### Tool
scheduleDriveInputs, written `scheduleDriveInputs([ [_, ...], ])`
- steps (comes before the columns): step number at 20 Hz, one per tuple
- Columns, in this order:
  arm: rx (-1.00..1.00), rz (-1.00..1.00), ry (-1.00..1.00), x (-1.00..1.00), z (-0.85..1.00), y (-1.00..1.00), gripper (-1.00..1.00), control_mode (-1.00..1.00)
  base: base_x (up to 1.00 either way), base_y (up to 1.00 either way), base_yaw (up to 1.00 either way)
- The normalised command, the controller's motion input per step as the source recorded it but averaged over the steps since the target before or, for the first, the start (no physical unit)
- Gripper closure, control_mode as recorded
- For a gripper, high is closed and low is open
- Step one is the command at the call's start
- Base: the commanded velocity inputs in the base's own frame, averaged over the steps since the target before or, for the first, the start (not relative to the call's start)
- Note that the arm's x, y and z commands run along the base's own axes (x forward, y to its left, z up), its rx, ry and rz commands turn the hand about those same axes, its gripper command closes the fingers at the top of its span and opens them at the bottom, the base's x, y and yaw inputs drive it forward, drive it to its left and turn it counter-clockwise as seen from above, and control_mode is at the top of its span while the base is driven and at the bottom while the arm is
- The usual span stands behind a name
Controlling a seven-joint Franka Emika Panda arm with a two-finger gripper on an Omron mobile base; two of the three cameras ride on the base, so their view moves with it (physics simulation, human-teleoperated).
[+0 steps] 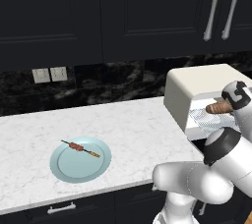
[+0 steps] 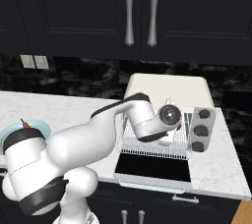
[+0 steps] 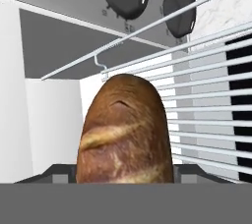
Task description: Pick up the kebab skewer and baguette bread, and place them inside the toaster oven. Close the toaster oven door and start by setting the timer.
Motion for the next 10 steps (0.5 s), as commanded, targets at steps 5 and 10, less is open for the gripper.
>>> scheduleDriveInputs([
  [5,0.05,-0.01,-0.05,0.14,-0.02,0.02,1.0,-1.0,0.0,0.0,0.0],
  [10,0.0,0.0,-0.01,0.16,-0.04,0.15,-1.0,-1.0,0.0,0.0,0.0],
])
